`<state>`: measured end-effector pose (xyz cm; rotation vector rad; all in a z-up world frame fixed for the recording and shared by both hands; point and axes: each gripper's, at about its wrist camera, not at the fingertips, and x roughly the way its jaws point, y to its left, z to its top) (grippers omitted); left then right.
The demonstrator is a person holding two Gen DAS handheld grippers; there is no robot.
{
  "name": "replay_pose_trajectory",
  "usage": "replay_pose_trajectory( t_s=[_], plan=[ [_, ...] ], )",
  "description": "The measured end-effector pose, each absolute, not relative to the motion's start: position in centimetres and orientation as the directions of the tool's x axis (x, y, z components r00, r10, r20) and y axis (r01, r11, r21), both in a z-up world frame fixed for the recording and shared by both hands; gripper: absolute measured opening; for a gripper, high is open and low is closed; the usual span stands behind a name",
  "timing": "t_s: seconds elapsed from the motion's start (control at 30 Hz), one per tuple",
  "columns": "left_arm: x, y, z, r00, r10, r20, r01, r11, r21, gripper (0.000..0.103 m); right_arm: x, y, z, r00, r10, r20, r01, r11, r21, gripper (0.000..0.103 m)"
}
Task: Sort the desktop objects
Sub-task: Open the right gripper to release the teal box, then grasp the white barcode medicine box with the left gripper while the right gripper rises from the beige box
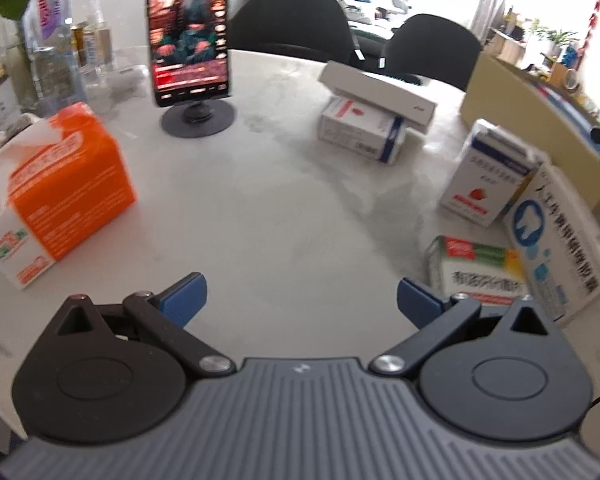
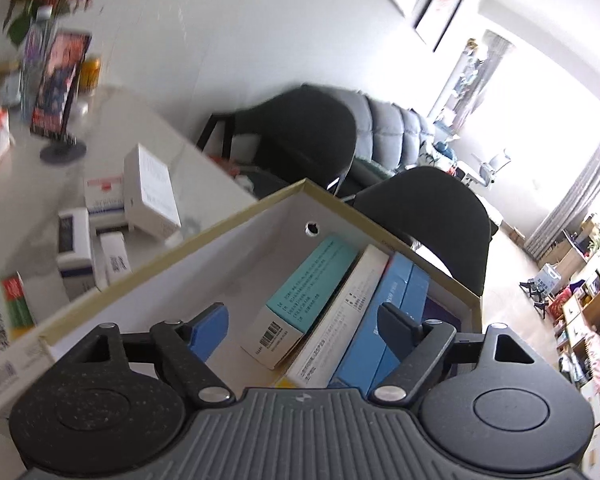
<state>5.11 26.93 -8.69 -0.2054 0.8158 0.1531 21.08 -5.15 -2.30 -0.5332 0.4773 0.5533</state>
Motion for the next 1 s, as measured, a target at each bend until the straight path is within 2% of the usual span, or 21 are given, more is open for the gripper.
replay_pose_trajectory(
  t_s=[0.1,0.23,0.4,0.6,0.73,0.9,1.0],
  plan=[
    [5.9,26.4,-8.4,0.677,0.041,-0.735,-0.196,0.972,-0.126,0.103,19.9,-6.3,-2.0,0.769,0.393,-0.504,-0.580,0.761,-0.291,0.087],
    [7.0,25.8,-7.9,0.681,0.015,-0.732,-0.176,0.974,-0.144,0.103,18.7,-7.8,-1.9,0.796,0.426,-0.430,-0.545,0.813,-0.205,0.096],
    [8.4,25.0,-7.0,0.687,-0.027,-0.726,-0.160,0.969,-0.188,0.103,18.3,-9.2,-2.9,0.823,0.421,-0.381,-0.482,0.873,-0.075,0.097],
    [8.6,21.2,-5.8,0.689,-0.113,-0.716,-0.063,0.975,-0.215,0.103,17.2,-10.2,-4.2,0.868,0.383,-0.316,-0.424,0.903,-0.069,0.097],
    [8.7,18.5,-4.9,0.685,-0.173,-0.708,0.007,0.973,-0.231,0.103,16.3,-11.4,-4.7,0.875,0.407,-0.264,-0.425,0.905,-0.014,0.097],
    [9.2,13.8,-3.5,0.676,-0.224,-0.702,0.129,0.974,-0.187,0.103,15.7,-12.8,-4.6,0.867,0.449,-0.215,-0.452,0.891,0.036,0.099],
    [10.0,11.5,-3.2,0.664,-0.235,-0.710,0.188,0.971,-0.146,0.103,15.7,-13.4,-4.8,0.865,0.452,-0.220,-0.449,0.891,0.065,0.099]
  ],
)
